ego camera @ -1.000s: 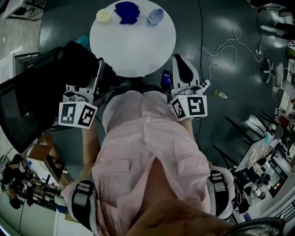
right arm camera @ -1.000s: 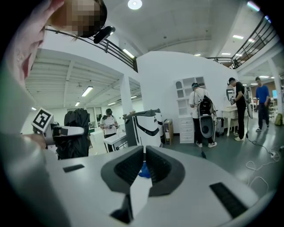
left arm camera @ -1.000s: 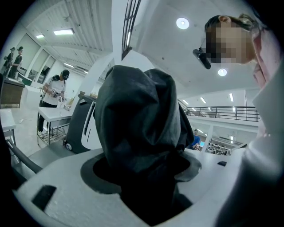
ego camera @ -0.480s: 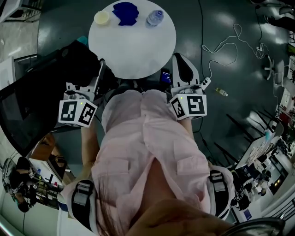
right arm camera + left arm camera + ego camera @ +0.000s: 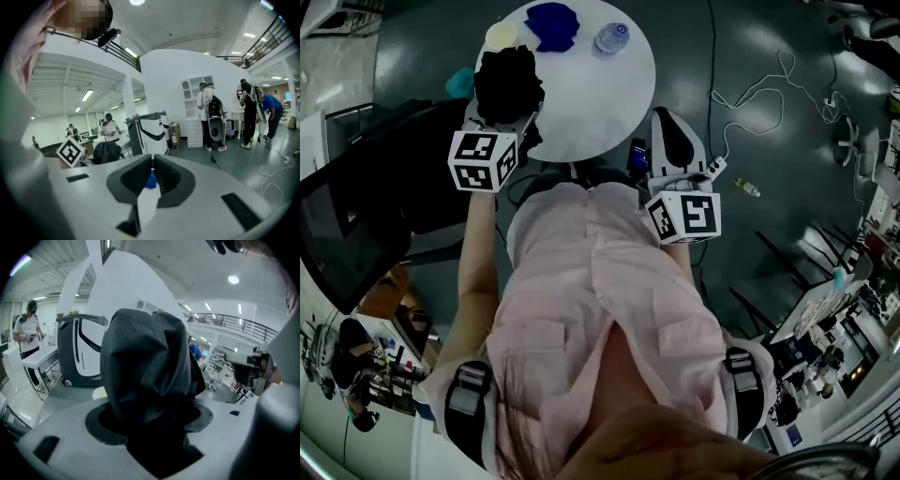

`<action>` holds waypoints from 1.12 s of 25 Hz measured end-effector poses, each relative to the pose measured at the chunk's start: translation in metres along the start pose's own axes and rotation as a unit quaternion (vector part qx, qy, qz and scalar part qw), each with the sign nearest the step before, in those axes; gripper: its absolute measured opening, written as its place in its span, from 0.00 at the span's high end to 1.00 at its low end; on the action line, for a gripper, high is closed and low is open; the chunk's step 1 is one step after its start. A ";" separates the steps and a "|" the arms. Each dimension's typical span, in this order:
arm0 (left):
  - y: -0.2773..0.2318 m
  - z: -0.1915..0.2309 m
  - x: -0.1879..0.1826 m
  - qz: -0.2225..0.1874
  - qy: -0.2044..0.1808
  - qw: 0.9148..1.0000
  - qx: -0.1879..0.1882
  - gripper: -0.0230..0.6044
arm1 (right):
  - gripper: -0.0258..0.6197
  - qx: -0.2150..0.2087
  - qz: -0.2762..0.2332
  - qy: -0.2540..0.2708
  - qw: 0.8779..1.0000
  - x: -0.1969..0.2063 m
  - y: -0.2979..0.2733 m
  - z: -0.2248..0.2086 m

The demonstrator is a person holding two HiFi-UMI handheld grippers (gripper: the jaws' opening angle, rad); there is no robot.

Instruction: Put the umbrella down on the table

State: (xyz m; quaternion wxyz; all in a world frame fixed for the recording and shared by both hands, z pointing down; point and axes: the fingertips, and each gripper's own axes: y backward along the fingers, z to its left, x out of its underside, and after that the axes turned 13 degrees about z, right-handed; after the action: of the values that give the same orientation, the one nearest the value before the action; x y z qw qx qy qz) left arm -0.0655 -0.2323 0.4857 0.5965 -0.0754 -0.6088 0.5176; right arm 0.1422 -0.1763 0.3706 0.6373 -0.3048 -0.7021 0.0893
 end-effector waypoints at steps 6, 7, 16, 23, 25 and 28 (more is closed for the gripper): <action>-0.096 0.005 0.044 0.118 -0.005 0.993 0.018 0.45 | 0.90 0.015 0.012 -0.011 1.000 0.005 -0.001 -0.016; -0.110 0.006 0.053 0.139 -0.008 0.990 0.018 0.45 | 0.90 0.018 0.014 -0.013 1.000 0.005 -0.001 -0.019; -0.192 0.014 0.114 0.298 -0.045 0.953 0.015 0.45 | 0.90 0.025 0.031 -0.024 0.999 0.009 -0.011 -0.034; -0.217 0.013 0.135 0.350 -0.041 0.935 0.023 0.45 | 0.90 0.020 0.040 -0.025 0.999 0.013 -0.015 -0.032; -0.218 0.016 0.137 0.356 -0.043 0.933 0.018 0.45 | 0.90 0.020 0.040 -0.025 0.999 0.013 -0.016 -0.031; -0.218 0.016 0.137 0.351 -0.046 0.935 0.009 0.44 | 0.90 0.020 0.041 -0.024 0.999 0.013 -0.015 -0.032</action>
State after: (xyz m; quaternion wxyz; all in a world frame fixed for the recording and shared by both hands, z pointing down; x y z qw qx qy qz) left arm -0.0014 -0.2426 0.7353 0.3486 -0.2548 -0.5655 0.7027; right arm 0.1679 -0.1898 0.3948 0.6217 -0.3184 -0.7025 0.1364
